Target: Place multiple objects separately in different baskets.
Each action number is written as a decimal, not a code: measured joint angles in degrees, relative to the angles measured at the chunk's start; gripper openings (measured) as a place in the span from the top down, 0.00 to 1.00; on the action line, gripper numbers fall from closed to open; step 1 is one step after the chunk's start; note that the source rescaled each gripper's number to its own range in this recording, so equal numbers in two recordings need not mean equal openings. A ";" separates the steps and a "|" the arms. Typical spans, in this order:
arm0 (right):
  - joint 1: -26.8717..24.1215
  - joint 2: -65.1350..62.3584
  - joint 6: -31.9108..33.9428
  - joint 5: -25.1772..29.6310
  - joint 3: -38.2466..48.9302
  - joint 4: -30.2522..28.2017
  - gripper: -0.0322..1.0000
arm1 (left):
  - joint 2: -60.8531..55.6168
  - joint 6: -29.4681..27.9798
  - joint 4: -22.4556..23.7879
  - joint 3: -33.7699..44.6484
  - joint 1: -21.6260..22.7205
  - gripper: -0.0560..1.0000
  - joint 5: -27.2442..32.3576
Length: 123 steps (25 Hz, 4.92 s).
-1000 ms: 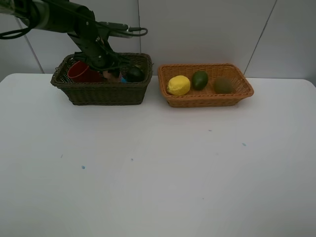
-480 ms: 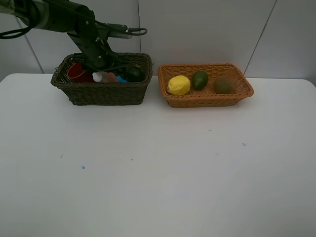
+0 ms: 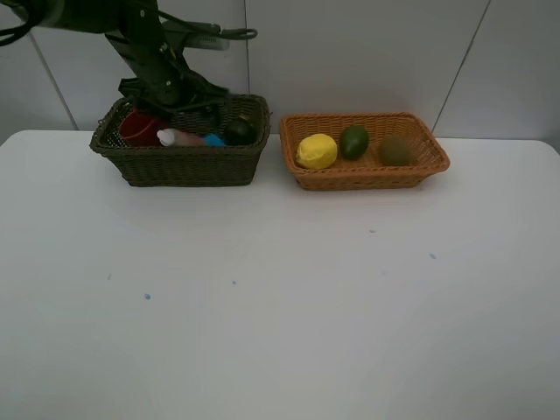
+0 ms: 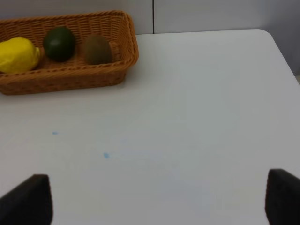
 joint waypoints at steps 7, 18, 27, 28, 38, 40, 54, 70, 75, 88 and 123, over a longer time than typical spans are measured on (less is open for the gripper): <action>0.00 0.00 0.00 0.00 0.00 0.00 0.00 | -7.25 0.00 -0.04 0.00 0.00 0.00 7.12; 0.00 0.00 0.00 0.00 0.00 0.00 0.00 | -24.60 0.00 2.92 0.00 -0.84 0.00 25.32; 0.00 0.00 0.00 0.00 0.00 0.00 0.00 | -40.95 0.00 6.83 1.72 -4.38 0.00 33.93; 0.00 0.00 0.00 0.00 0.00 0.00 0.00 | -42.96 0.00 6.83 2.59 -4.38 0.00 33.93; 0.00 0.00 0.00 0.00 0.00 0.00 0.00 | -68.63 0.00 7.24 22.05 -4.38 0.00 34.36; 0.00 0.00 0.00 0.00 0.00 0.00 0.00 | -71.43 0.00 7.24 24.47 -4.38 0.00 34.48; 0.00 0.00 0.00 0.00 0.00 0.00 0.00 | -100.73 6.97 2.25 47.09 -4.38 0.00 34.79; 0.00 0.00 0.00 0.00 0.00 0.00 0.00 | -114.78 11.69 -4.37 61.68 -4.38 0.00 33.97; 0.00 0.00 0.00 0.00 0.00 0.00 0.01 | -117.18 11.90 -4.55 62.07 -4.38 0.00 31.93; 0.00 0.00 0.00 0.00 0.00 0.00 0.01 | -120.92 11.16 -4.74 64.17 -4.38 0.00 26.75; 0.00 0.00 0.00 0.00 0.00 0.00 0.01 | -120.92 11.65 -5.79 64.43 20.61 0.00 25.86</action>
